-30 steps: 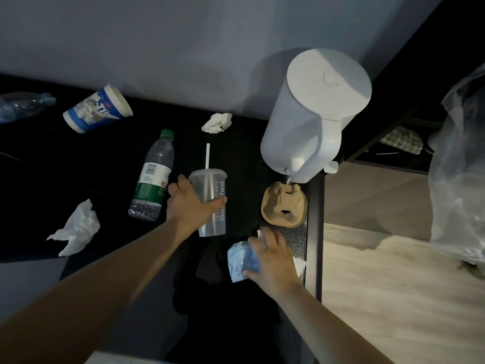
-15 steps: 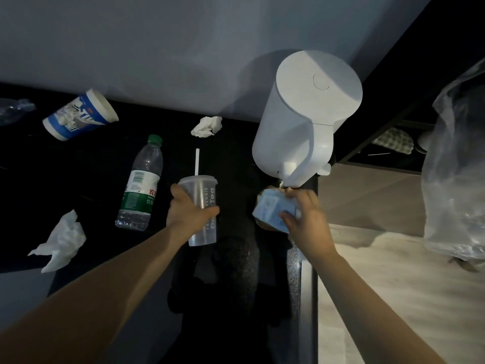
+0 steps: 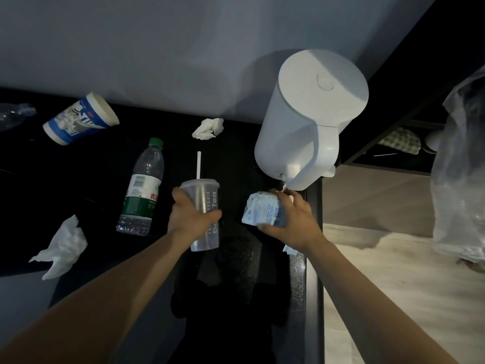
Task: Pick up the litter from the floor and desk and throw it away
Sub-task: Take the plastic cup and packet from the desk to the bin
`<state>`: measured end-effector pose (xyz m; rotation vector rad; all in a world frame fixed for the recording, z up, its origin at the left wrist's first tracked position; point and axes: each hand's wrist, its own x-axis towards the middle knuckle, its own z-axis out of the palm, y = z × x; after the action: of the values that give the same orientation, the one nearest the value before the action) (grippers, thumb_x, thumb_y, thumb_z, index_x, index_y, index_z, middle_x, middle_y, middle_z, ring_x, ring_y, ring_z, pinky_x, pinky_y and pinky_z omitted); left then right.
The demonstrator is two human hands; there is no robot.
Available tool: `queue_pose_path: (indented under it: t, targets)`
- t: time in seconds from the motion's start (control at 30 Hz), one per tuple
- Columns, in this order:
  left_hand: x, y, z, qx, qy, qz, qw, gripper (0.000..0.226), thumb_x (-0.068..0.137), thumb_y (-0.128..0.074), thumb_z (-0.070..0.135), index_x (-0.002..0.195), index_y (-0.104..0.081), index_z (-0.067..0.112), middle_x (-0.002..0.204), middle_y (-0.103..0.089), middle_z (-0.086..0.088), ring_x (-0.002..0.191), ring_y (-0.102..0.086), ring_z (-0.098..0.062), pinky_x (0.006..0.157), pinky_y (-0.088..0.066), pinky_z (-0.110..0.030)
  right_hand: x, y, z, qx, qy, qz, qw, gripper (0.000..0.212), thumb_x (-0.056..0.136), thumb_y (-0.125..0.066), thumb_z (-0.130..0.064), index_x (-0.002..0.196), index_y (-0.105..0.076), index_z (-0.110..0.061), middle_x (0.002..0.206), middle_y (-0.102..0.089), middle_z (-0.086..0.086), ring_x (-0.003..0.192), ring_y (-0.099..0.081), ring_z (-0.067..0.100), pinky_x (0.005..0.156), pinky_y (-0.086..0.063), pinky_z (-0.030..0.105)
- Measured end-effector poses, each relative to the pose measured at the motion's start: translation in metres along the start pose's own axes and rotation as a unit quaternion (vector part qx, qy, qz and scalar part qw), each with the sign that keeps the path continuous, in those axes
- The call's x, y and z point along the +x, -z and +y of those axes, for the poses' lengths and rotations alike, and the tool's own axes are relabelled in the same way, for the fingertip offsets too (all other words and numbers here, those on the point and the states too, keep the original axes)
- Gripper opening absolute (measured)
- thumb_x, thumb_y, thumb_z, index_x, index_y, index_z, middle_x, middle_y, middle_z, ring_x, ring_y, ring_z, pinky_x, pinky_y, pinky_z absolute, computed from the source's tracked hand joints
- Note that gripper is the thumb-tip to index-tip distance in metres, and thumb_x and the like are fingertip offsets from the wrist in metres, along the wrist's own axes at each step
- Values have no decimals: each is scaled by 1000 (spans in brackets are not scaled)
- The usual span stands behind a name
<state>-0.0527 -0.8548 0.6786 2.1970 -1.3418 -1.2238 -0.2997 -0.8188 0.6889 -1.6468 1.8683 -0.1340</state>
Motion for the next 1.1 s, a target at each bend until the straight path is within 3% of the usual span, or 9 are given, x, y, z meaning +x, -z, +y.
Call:
queue_pose_path:
  t: [0.13, 0.37, 0.47, 0.63, 0.77, 0.87, 0.93, 1.0, 1.1]
  targets:
    - [-2, 5, -2, -2, -2, -17, 1000, 97, 67, -82, 34, 136, -17, 16, 106, -48, -2, 82, -54, -16, 53, -39, -21, -2, -10, -8, -40, -10, 86, 995, 76, 73, -71, -57, 133, -43, -20, 127, -43, 5, 118, -39, 25, 97, -38, 34]
    - [-25, 27, -11, -14, -54, -61, 997, 107, 67, -81, 30, 144, -9, 21, 109, -49, 0, 89, -55, -18, 72, -45, -30, -45, -17, -24, 45, -41, 143, 988, 72, 69, -76, -50, 129, -47, -21, 112, -47, -3, 102, -50, 19, 85, -48, 36]
    - [-39, 43, -6, -31, -94, -79, 992, 105, 66, -81, 30, 144, -11, 24, 105, -51, 4, 85, -55, -12, 64, -43, -23, -73, -8, -38, 83, -74, 189, 976, 68, 66, -74, -53, 123, -49, -24, 103, -46, -7, 92, -53, 15, 72, -46, 29]
    - [-75, 59, 29, -57, -178, -140, 972, 98, 64, -82, 29, 137, -17, 31, 96, -50, 14, 80, -55, -2, 57, -40, -16, -134, 24, -52, 155, -102, 280, 942, 51, 63, -73, -53, 105, -55, -30, 93, -51, -13, 87, -52, 9, 67, -40, 23]
    - [-118, 50, 74, -71, -256, -193, 945, 87, 62, -81, 31, 125, -22, 44, 98, -54, 16, 81, -58, -1, 58, -41, -14, -190, 65, -48, 236, -122, 333, 905, 33, 65, -73, -48, 81, -58, -23, 81, -61, 1, 77, -62, 18, 61, -52, 37]
    - [-159, 33, 106, -65, -313, -224, 921, 86, 62, -82, 28, 124, -24, 42, 98, -55, 17, 78, -61, 2, 55, -41, -8, -239, 96, -40, 272, -92, 391, 874, 29, 70, -73, -33, 70, -53, -13, 60, -59, 9, 53, -59, 15, 50, -50, 35]
    - [-191, 20, 131, -61, -347, -242, 904, 87, 60, -82, 29, 126, -25, 39, 97, -57, 15, 76, -61, 4, 52, -41, -6, -275, 113, -30, 288, -107, 427, 850, 27, 70, -73, -31, 74, -53, -13, 62, -60, 10, 54, -58, 14, 52, -51, 36]
    - [-226, 5, 158, -52, -383, -254, 887, 90, 55, -80, 36, 124, -24, 42, 99, -57, 14, 81, -61, -1, 59, -42, -11, -313, 128, -14, 290, -126, 470, 824, 26, 67, -71, -34, 79, -55, -17, 68, -61, 6, 60, -60, 12, 56, -52, 35]
    - [-287, -27, 194, -40, -439, -270, 856, 99, 48, -74, 43, 133, -24, 36, 108, -56, 8, 94, -59, -13, 69, -44, -21, -377, 149, 15, 273, -167, 543, 777, 29, 63, -71, -39, 88, -57, -38, 91, -62, -6, 82, -63, 7, 67, -49, 24]
